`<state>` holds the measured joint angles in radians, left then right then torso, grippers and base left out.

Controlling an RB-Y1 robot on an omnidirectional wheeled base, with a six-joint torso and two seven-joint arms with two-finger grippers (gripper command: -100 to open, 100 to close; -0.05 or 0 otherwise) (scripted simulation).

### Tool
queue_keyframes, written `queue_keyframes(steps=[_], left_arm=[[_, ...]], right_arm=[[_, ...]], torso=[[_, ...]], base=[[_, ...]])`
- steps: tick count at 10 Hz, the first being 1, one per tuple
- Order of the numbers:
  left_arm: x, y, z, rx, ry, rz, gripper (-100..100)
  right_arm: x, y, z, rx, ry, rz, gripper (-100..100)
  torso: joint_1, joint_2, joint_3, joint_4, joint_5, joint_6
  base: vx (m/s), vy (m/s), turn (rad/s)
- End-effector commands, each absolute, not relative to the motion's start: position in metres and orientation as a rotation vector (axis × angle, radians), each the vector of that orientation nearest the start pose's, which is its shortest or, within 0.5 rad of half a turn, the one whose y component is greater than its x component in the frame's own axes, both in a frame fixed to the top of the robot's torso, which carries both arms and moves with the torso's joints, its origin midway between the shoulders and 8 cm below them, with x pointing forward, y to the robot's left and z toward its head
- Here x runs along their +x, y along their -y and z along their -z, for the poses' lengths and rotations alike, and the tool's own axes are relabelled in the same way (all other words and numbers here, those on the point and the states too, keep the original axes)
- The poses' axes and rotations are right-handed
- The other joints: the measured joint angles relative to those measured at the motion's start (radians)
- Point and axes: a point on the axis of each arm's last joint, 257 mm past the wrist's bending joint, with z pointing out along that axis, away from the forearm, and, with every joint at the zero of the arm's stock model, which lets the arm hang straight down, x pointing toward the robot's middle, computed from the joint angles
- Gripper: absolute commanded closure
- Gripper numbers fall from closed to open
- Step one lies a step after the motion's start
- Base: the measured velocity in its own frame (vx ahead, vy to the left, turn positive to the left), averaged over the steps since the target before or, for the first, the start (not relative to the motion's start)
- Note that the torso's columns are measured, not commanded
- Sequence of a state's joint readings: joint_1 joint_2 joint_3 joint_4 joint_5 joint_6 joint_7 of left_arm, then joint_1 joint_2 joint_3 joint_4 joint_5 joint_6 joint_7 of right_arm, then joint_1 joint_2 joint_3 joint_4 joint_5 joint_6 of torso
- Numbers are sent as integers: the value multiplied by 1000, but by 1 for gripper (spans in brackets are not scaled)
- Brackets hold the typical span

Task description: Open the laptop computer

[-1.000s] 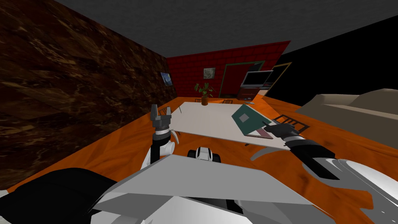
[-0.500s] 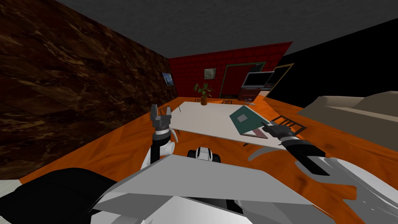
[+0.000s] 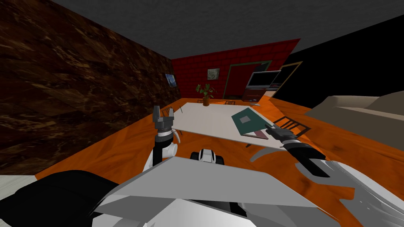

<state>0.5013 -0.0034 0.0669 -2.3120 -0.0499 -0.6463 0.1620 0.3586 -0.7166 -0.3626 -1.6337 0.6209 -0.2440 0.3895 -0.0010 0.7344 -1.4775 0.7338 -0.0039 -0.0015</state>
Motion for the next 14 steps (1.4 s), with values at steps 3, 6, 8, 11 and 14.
queue_keyframes(steps=[3, 6, 8, 11, 14], left_arm=[[308, -284, -64, -522, -490, 1398, 0], [308, -284, -64, -522, -490, 1398, 0], [308, -284, -64, -522, -490, 1397, 0], [307, -284, -64, -522, -490, 1398, 0], [307, -284, -64, -522, -490, 1398, 0]], right_arm=[[430, 534, 184, 44, -1589, 135, 100], [436, 520, 217, 180, -1588, 7, 100], [435, 532, 201, 198, -1577, 16, -100], [434, 544, 184, 202, -1576, 23, -100], [434, 555, 167, 206, -1575, 29, -100]], torso=[[1, -1, 0, -1, 0, -1], [-1, -1, 0, -2, -4, -4], [3, -2, -1, -2, -2, -4], [6, 3, 1, 4, 5, 1], [-1, 4, 2, 4, 3, 2]], base=[[-30, -82, 22], [-42, -117, 28], [-25, -70, 35], [-6, 48, 15], [-11, 32, 16]])
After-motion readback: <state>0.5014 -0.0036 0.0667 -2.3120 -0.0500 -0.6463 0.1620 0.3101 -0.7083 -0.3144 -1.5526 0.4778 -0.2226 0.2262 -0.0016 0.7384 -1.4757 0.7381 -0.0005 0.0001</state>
